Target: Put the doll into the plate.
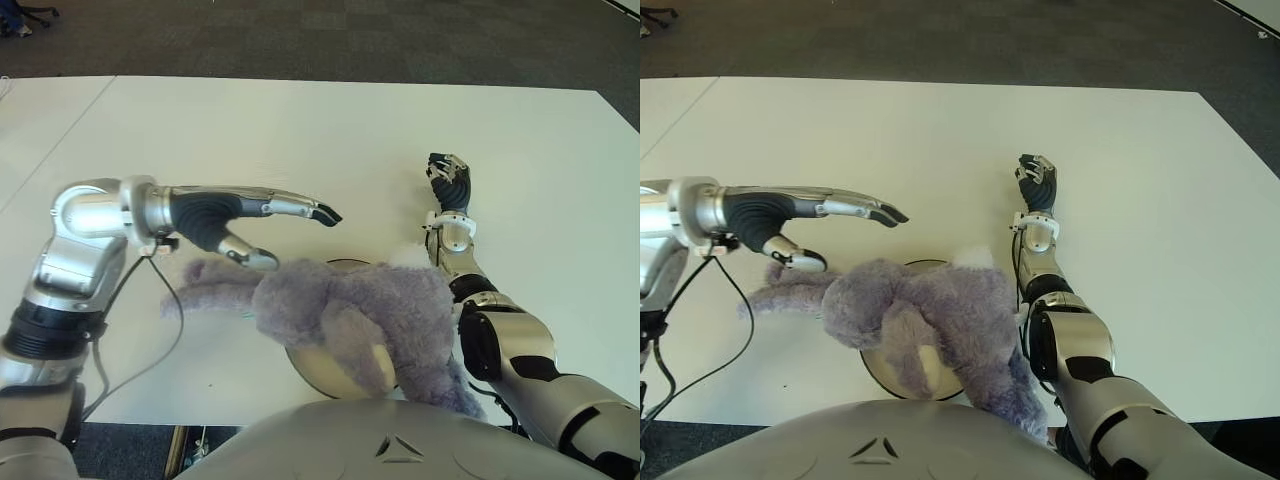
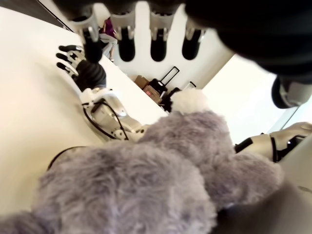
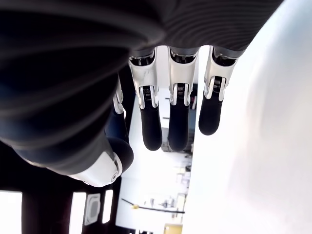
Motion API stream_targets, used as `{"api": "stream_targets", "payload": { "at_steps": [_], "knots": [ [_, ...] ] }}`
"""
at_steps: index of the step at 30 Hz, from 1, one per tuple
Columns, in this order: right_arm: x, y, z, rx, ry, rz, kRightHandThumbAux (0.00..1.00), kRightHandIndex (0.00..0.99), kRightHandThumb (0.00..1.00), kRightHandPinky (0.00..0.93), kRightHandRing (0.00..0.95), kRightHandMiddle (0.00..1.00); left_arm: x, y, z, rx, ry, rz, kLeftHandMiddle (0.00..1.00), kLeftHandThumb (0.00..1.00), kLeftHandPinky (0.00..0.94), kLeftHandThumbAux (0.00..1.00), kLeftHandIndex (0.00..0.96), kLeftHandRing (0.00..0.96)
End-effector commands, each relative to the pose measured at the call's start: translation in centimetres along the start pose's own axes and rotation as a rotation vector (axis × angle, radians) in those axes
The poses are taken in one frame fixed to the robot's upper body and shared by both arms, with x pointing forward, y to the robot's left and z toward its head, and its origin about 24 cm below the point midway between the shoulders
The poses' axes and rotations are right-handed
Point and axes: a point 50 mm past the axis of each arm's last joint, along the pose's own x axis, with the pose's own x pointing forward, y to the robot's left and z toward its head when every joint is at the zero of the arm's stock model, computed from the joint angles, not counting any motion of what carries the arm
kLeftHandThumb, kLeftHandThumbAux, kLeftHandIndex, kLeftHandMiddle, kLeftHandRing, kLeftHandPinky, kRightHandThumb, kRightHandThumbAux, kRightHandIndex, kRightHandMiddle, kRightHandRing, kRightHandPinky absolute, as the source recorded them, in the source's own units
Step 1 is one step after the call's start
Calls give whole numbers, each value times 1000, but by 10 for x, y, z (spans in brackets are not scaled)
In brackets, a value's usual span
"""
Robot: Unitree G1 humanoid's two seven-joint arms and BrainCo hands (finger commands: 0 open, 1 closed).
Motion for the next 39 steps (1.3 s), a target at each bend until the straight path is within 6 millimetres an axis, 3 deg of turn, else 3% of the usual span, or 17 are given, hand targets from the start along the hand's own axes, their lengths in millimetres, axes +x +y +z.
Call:
{"api": "stream_targets", "payload": {
  "at_steps": [1,11,15,32,33,34,35,36,37,39],
  "knots": [
    [-103,-11,-110,-72,506,26,746,396,661,258,277,290,-25,8,14,27,-8,-134,0,364,0,243,0,0],
    [-102,-10,-109,-73,507,33,746,398,662,276,286,299,-52,17,20,29,-65,-135,0,398,0,300,0,0],
    [-102,-10,-109,-76,509,39,745,398,662,290,289,296,-60,49,27,78,-125,-175,0,479,0,378,0,0],
    [-101,-9,-109,-72,517,38,745,398,663,291,290,294,-66,53,23,106,-124,-179,0,485,0,382,0,0],
    [-101,-9,-109,-75,513,35,745,398,663,291,290,294,-95,68,-16,-150,-261,418,0,485,0,382,0,0],
    [-101,-9,-109,-77,510,33,745,399,664,290,294,296,-118,63,-56,-393,-350,845,0,324,10,378,0,0],
    [-101,-9,-109,-82,509,33,745,399,665,290,298,298,-128,54,-88,-593,-400,1125,0,195,17,377,0,0],
    [-101,-9,-109,-86,508,33,745,399,665,289,298,298,-130,48,-105,-708,-421,1260,0,167,21,386,0,0],
    [-101,-9,-109,-88,509,33,745,399,665,289,298,298,-129,50,-106,-714,-423,1265,0,163,22,387,0,0],
    [-101,-9,-109,-99,510,36,745,398,663,264,288,292,-124,68,-116,-774,-422,1303,2,179,31,407,0,0]
  ]
}}
